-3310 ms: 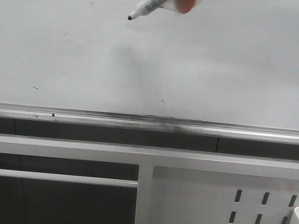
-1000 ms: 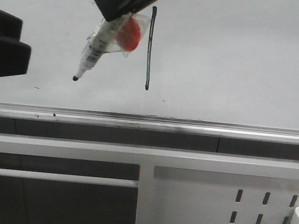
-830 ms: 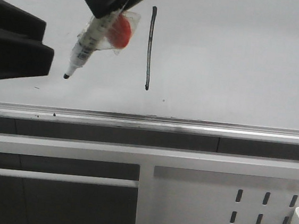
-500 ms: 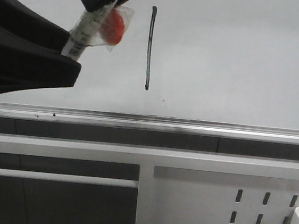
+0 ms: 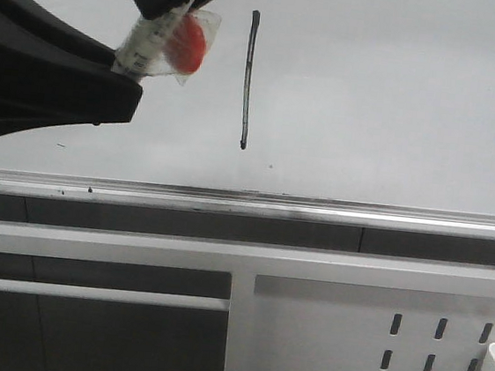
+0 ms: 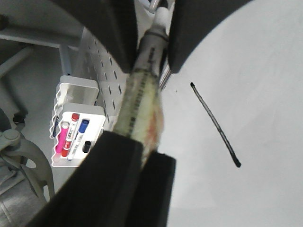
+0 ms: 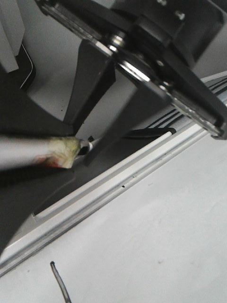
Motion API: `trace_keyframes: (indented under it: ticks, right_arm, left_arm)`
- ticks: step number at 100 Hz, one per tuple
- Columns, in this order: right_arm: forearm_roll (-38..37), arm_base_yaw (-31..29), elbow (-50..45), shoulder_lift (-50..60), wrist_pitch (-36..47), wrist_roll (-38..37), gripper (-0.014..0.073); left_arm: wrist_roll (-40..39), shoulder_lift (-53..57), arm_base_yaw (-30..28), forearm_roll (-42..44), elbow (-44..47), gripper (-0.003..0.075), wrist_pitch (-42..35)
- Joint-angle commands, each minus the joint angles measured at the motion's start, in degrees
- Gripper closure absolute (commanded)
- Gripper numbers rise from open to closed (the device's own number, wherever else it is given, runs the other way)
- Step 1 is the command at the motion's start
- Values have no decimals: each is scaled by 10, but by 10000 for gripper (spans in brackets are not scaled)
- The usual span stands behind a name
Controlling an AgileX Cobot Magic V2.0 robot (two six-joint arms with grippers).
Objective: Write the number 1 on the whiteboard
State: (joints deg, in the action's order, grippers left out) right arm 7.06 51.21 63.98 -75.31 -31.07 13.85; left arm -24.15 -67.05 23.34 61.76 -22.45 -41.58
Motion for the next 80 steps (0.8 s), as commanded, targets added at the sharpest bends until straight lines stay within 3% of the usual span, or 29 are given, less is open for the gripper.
trace_keyframes:
  ticks: [1,32,37,49,56,65,80]
  right_arm:
    - [4,1,19,13,35,7,663]
    - [24,1,20,13,44,7,637]
    - [26,1,23,13,37,7,559]
    - [27,1,36,13,33,7,180]
    - [27,1,46,15,33,7,48]
    - [26,1,58,23,28,7,62]
    - [-2,1,61,59,15,7,172]
  left_arm:
    - [-4,6,5,-26,-17,739,-32]
    - [-7,6,5,-26,-17,740,-33]
    - [-7,6,5,-26,-17,740,-33]
    - [-11,6,5,-26,-17,740,-28]
    - [-27,6,5,-26,-14,740,-28]
    - [-35,6,5,-35,1,740,-28]
    - [-35,6,5,-122,47,740,-34]
